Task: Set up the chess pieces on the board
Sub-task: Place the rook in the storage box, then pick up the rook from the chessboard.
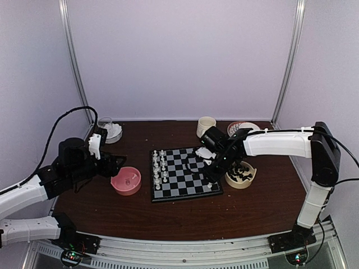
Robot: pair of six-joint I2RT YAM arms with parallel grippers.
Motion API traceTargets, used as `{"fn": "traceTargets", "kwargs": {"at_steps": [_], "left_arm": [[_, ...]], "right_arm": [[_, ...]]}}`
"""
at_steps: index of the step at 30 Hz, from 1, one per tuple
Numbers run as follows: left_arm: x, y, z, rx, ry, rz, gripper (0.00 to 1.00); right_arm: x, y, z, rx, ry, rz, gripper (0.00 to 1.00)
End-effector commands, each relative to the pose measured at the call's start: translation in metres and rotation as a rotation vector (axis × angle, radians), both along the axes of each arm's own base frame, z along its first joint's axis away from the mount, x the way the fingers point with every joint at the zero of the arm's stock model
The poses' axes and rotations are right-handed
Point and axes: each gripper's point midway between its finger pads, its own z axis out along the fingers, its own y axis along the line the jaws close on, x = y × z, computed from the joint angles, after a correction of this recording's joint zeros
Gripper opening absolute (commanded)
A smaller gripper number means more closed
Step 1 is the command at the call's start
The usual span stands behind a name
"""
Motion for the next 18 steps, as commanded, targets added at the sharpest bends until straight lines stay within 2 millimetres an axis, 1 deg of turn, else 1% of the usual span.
{"fn": "traceTargets", "kwargs": {"at_steps": [1, 7, 11, 15, 18], "left_arm": [[0.004, -0.001, 0.005, 0.000, -0.035, 0.006, 0.72], [0.006, -0.003, 0.003, 0.005, -0.023, 0.003, 0.72], [0.005, -0.003, 0.003, 0.008, -0.019, 0.003, 0.72], [0.005, -0.003, 0.003, 0.008, -0.017, 0.002, 0.72], [0.005, -0.003, 0.003, 0.007, -0.016, 0.001, 0.72]], "right_arm": [[0.001, -0.007, -0.003, -0.039, 0.001, -0.018, 0.40], [-0.003, -0.004, -0.013, -0.057, 0.041, -0.002, 0.37], [-0.005, -0.003, -0.021, -0.073, 0.066, 0.005, 0.32], [-0.006, -0.003, -0.024, -0.079, 0.073, 0.007, 0.27], [-0.006, -0.002, -0.023, -0.078, 0.074, 0.009, 0.21]]}}
